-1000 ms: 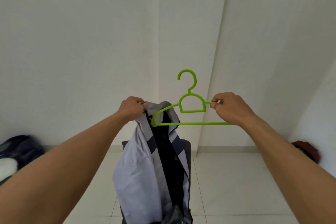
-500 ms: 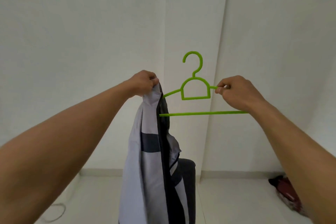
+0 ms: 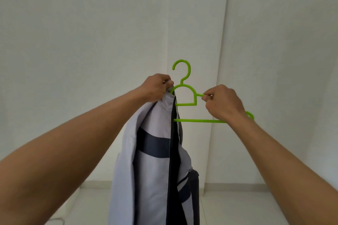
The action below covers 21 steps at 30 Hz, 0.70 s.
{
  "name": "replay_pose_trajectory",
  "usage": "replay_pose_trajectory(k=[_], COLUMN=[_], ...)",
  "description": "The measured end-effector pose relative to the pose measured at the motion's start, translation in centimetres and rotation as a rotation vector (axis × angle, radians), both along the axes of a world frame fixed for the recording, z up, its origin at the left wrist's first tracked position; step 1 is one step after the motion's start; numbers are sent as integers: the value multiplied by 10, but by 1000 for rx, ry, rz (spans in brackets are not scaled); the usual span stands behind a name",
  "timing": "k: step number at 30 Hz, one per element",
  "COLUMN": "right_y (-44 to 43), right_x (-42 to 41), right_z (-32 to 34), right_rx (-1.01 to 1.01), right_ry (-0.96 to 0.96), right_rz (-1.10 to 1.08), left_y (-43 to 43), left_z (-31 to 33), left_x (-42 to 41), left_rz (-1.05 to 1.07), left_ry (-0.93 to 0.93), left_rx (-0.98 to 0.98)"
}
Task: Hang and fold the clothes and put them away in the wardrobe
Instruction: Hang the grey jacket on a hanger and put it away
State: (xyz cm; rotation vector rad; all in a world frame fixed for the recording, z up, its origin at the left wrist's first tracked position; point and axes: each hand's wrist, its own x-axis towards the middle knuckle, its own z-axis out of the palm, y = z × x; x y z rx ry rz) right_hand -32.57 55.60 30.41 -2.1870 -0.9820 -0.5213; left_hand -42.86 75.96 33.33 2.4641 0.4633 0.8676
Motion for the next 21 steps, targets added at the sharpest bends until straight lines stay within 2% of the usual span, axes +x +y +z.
replay_pose_trajectory(k=[6, 12, 16, 21], right_y=[10, 14, 16, 16], right_x=[-12, -12, -12, -10], right_z=[-11, 0, 7, 19], right_rx=[60, 92, 134, 114], right_ry=[-18, -15, 3, -29], right_rz=[134, 162, 205, 223], left_y=[-5, -5, -5, -9], left_z=[-5, 0, 5, 11], left_x=[1, -2, -7, -10], left_rz=[62, 36, -5, -11], left_ry=[-20, -180, -314, -232], left_rx=[167, 181, 120, 211])
